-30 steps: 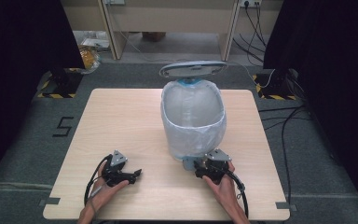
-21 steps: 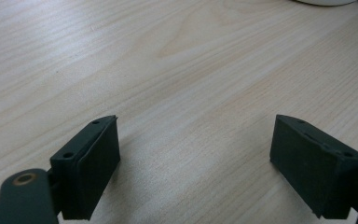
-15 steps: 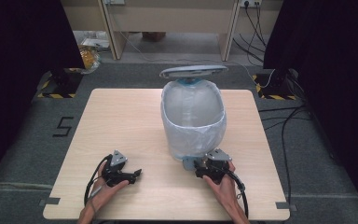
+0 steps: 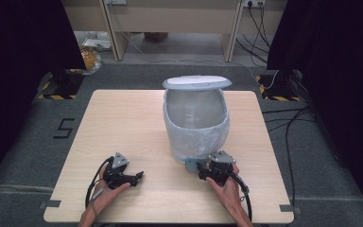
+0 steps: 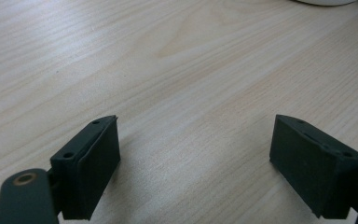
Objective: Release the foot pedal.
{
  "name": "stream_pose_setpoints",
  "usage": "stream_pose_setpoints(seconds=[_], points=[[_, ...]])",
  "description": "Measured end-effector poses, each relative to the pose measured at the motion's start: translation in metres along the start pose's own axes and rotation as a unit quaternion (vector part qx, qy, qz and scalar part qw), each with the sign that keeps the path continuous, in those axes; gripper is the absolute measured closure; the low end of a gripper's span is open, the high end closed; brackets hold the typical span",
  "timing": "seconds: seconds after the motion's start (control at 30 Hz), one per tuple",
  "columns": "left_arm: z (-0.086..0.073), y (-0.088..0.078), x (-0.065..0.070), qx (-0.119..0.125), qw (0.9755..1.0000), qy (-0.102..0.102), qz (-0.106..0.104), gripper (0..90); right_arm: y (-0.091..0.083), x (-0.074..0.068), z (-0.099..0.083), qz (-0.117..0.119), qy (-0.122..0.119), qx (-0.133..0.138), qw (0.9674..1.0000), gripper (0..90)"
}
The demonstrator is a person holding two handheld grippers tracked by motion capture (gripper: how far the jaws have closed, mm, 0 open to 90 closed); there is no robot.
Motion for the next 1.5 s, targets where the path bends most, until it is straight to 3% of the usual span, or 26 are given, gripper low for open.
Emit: stream_pose_setpoints(seconds=[0.27, 0.63, 0.9, 1.5], points=[[0.000, 0.000, 0.000, 0.001, 1.0000, -0.001, 0.000, 15.0, -0.006, 0.000, 0.006, -0.004, 0.011, 0.022, 0.9997, 17.0], [0.000, 0.000, 0.000, 0.001, 1.0000, -0.002, -0.001, 15.5, -0.028, 0.002, 0.007, 0.018, 0.021, 0.016, 0.9995, 17.6], [0.000, 0.000, 0.000, 0.001, 1.0000, -0.002, -0.001, 15.5, -0.048, 0.011, -0.006, 0.021, 0.019, 0.011, 0.9995, 18.0], [0.000, -0.001, 0.000, 0.001, 1.0000, -0.001, -0.001, 15.5, -0.063, 0.022, -0.043, 0.021, 0.023, -0.045, 0.9985, 18.0]])
Point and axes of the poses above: each handheld gripper's, and its own axes: y roughly forward along the jaws, z roughly out of its top, x roughly to its right, the point moved 5 cm from there along y, roughly forward along the jaws, and after that the axes turned 9 degrees about x, right-handed, at the moved point
